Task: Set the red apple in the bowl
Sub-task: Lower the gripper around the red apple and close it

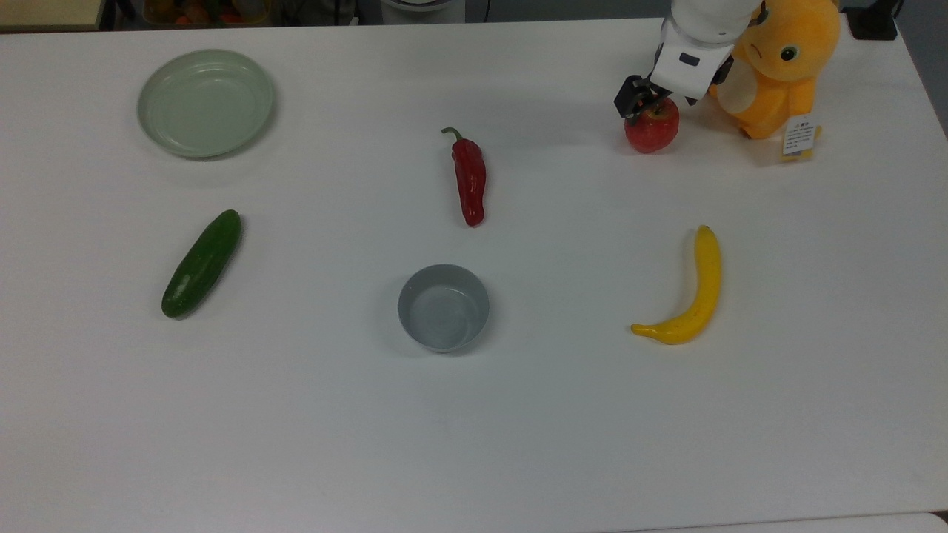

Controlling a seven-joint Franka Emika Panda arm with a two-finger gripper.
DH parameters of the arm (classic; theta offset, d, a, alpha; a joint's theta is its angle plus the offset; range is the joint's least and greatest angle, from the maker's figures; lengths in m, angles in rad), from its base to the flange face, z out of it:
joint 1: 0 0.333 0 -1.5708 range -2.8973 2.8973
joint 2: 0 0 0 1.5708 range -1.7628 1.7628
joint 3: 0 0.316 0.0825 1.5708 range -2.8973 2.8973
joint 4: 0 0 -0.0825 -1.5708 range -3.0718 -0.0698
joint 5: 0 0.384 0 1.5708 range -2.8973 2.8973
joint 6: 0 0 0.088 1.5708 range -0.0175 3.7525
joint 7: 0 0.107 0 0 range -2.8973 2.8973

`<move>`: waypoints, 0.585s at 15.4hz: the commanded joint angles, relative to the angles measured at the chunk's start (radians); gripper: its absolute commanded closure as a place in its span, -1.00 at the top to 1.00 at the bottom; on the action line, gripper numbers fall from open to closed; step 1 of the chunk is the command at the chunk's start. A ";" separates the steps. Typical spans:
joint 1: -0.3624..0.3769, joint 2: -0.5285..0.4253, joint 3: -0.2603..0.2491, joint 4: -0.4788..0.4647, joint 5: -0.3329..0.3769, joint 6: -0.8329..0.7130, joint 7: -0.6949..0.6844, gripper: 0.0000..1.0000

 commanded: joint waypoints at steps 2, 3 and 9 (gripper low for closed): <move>0.007 0.007 0.007 -0.012 -0.035 0.029 0.034 1.00; 0.009 0.015 0.007 -0.014 -0.041 0.029 0.034 1.00; 0.009 0.023 0.007 -0.022 -0.091 0.044 0.033 -0.23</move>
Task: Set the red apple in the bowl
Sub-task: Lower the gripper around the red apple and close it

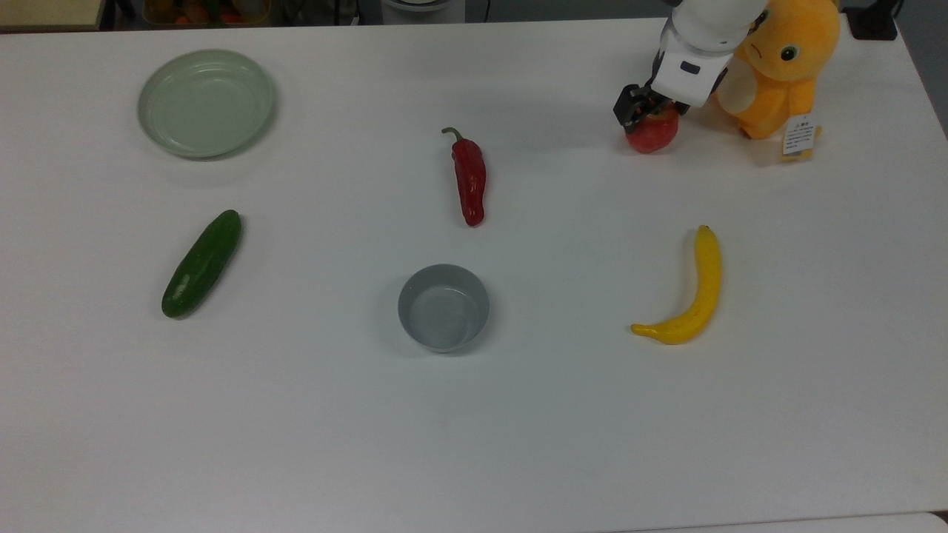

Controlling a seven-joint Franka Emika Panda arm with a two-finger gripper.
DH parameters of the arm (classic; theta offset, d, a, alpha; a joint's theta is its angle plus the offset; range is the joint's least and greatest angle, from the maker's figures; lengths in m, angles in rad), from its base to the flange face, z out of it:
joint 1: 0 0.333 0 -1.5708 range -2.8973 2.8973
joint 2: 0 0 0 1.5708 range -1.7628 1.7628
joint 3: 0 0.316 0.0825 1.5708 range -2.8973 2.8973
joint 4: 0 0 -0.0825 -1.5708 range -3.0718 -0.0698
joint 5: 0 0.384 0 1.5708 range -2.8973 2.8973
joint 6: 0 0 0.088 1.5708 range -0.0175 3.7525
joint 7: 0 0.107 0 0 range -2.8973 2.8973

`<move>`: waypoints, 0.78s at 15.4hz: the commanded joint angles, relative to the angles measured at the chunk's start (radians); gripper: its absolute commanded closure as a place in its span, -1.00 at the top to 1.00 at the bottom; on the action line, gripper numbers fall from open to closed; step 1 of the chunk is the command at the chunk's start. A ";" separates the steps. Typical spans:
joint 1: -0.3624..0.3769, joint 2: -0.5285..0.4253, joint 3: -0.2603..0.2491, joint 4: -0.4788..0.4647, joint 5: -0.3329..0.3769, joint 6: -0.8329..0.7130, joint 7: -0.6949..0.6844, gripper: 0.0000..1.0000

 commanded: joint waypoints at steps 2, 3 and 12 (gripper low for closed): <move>0.007 -0.003 0.004 -0.024 -0.037 0.037 0.025 -0.23; 0.007 -0.003 0.002 -0.022 -0.037 0.037 0.025 -0.24; -0.042 -0.040 0.002 0.016 -0.051 0.037 0.045 -0.26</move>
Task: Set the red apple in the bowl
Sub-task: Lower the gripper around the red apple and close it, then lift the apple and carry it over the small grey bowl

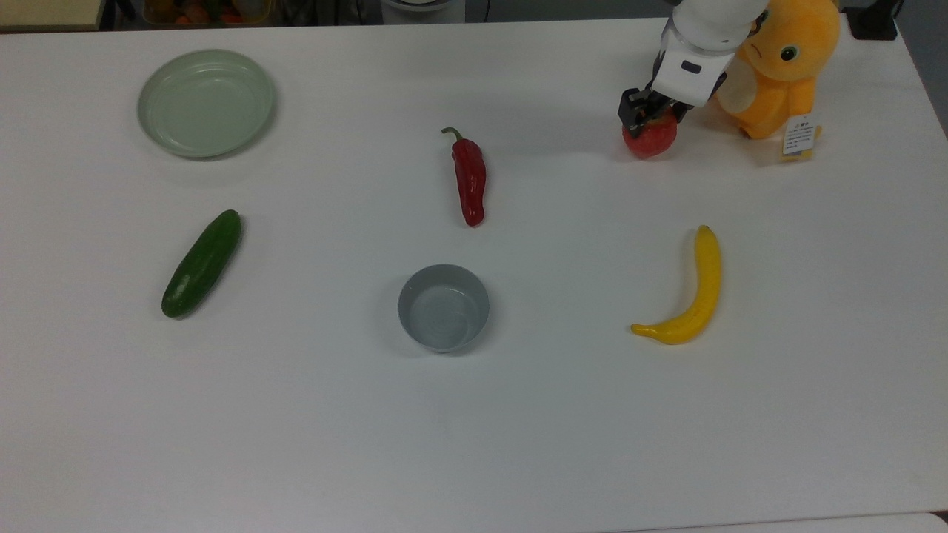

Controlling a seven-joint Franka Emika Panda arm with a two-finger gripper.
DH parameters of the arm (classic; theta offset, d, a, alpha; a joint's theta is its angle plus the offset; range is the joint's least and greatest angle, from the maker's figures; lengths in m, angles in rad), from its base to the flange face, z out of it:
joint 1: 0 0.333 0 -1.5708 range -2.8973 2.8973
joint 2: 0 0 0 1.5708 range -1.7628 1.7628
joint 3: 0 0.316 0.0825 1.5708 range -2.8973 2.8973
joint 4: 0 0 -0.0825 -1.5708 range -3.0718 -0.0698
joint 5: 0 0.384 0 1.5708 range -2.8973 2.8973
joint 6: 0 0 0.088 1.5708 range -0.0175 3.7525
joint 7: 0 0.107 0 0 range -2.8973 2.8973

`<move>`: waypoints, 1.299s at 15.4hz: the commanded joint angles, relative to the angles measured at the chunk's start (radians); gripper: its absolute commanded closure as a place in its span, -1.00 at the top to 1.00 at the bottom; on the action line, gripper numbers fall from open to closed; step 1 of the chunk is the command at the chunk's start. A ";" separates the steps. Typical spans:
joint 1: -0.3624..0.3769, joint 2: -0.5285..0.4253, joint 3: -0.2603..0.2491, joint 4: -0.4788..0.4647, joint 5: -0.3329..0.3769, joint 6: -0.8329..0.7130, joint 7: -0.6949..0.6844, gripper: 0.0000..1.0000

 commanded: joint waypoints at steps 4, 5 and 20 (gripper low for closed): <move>-0.089 -0.059 -0.006 0.038 -0.056 0.024 0.031 -0.26; -0.106 -0.066 -0.009 0.038 -0.071 0.025 0.031 -0.26; -0.249 -0.063 -0.129 0.127 -0.090 0.042 0.026 -0.26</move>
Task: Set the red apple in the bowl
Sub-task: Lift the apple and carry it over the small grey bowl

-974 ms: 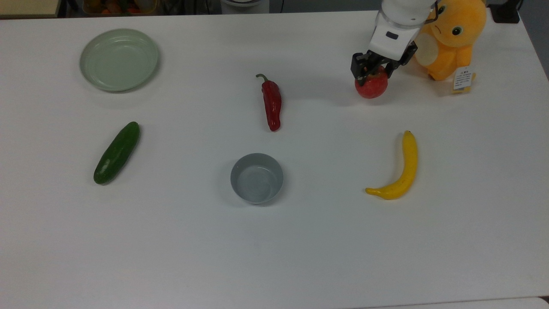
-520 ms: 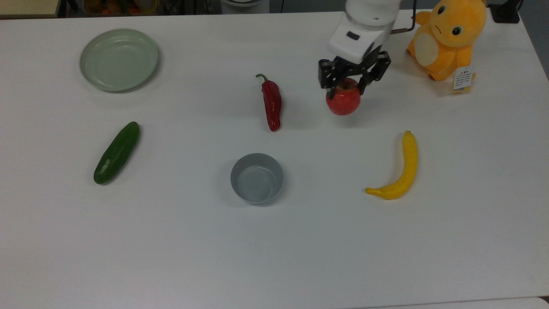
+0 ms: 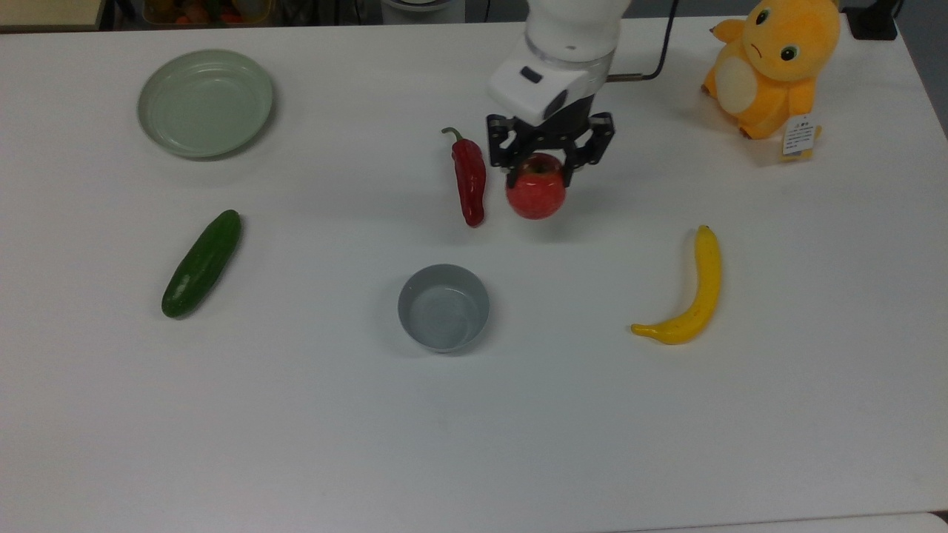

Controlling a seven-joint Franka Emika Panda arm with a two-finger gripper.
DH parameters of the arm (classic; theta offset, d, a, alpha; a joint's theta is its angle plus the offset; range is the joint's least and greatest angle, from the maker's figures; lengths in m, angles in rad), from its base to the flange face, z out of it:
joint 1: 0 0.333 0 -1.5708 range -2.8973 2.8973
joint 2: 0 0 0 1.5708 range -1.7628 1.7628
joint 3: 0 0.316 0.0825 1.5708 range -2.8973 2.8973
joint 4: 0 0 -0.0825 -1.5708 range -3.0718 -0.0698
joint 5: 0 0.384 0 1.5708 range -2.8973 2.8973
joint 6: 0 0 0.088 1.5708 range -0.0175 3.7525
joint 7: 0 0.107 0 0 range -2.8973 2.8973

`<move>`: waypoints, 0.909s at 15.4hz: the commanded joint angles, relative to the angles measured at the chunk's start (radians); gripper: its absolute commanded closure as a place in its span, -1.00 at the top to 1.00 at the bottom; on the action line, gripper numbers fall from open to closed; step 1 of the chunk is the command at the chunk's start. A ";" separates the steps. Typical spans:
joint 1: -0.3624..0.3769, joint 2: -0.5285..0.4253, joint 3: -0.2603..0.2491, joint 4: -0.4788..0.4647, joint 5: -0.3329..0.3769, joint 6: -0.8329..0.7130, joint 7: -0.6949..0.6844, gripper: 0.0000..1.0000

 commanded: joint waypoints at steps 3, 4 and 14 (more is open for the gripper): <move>-0.016 0.015 -0.079 0.024 -0.007 0.121 0.025 -0.26; -0.014 0.019 -0.093 0.030 -0.010 0.129 0.025 -0.26; -0.020 0.168 -0.164 0.141 -0.015 0.229 0.025 -0.26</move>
